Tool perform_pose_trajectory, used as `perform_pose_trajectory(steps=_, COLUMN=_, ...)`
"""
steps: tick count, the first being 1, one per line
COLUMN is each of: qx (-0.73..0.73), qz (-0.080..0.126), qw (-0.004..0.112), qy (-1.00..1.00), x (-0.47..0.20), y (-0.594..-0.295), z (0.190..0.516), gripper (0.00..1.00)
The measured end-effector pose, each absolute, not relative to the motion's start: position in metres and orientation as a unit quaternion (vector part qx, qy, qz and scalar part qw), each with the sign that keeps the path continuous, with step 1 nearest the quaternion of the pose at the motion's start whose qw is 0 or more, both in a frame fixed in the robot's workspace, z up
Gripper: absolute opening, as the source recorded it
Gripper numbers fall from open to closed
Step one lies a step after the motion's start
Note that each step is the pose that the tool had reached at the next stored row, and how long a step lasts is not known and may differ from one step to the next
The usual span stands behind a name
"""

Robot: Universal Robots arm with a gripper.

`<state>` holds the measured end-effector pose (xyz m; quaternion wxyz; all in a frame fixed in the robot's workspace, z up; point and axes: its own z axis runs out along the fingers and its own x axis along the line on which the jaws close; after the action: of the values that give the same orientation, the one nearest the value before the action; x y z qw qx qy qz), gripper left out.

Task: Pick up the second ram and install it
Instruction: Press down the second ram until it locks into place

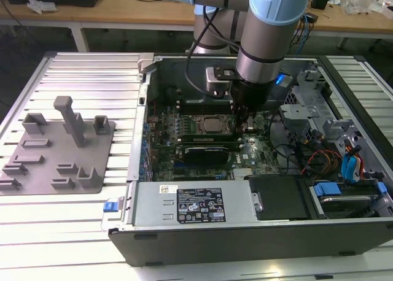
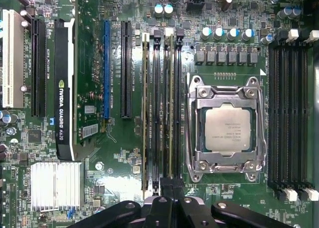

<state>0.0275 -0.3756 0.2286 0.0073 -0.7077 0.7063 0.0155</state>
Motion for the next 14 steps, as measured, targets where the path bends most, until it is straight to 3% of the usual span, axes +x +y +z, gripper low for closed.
perform_pose_trajectory(steps=14, qx=-0.708, qz=0.016, qw=0.007, qy=0.706, x=0.000, y=-0.376, z=0.245, gripper=0.08)
